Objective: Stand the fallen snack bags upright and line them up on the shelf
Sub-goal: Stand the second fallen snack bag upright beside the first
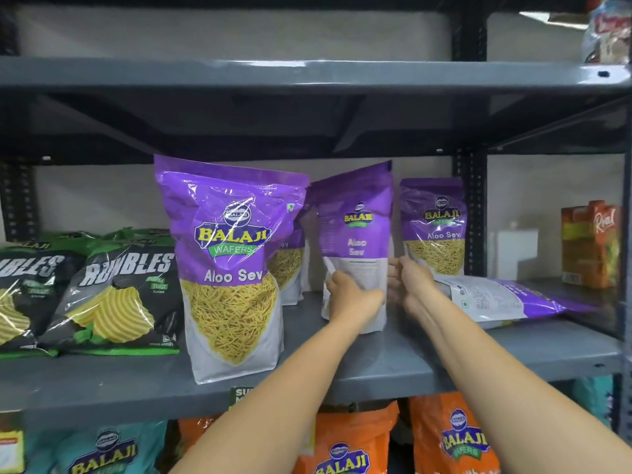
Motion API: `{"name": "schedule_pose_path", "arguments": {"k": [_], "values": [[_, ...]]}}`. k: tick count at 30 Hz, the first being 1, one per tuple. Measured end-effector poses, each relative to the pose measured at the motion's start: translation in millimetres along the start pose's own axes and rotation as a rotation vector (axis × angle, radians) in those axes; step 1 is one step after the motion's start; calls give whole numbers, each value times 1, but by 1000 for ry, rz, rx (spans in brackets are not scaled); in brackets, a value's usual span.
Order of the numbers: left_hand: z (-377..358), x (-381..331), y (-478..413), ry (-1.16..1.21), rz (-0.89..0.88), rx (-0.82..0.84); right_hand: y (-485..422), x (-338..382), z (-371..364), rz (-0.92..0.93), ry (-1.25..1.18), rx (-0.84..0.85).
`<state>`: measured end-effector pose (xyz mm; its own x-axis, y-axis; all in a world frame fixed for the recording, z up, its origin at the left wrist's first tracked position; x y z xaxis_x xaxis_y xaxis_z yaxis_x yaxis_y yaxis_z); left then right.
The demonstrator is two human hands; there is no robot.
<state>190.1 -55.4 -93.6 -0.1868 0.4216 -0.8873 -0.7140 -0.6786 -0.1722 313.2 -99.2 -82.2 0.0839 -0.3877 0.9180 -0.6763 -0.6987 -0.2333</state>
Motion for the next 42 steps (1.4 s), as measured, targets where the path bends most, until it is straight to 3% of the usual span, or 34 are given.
{"name": "schedule_pose_path", "arguments": {"k": [4, 9, 12, 17, 20, 25, 28, 42], "values": [[5, 2, -8, 77, -39, 90, 2, -3, 0, -44, 139, 72], [11, 10, -20, 105, -121, 8, 4, 2, 1, 37, 238, 65], [19, 14, -27, 274, -100, -9, 2, -3, 1, -2, 232, 177], [34, 20, -39, 413, -63, 302, -3, -18, 1, -14, 95, 419], [41, 22, -37, 459, -77, 315, -2, -14, -2, 39, 89, 501], [43, 21, -36, 560, -151, 125, -2, -18, 0, 98, 215, 353], [40, 19, -33, 593, -200, 181, 2, -18, -2, 126, 239, 356], [37, 19, -16, 431, -261, 130, 17, -14, 1, 43, 291, 414]]}}
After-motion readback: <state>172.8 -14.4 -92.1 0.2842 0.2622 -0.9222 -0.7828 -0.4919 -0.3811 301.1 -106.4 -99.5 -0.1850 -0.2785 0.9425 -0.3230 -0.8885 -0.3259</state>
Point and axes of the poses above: each hand's wrist, its own y-axis away from the middle knuckle, its own z-axis out of the back of the hand, x = y × z, the point moved 3 cm from there along -y, towards the middle knuckle, and after that the axes turned 15 degrees about x, right-handed, at the moved point
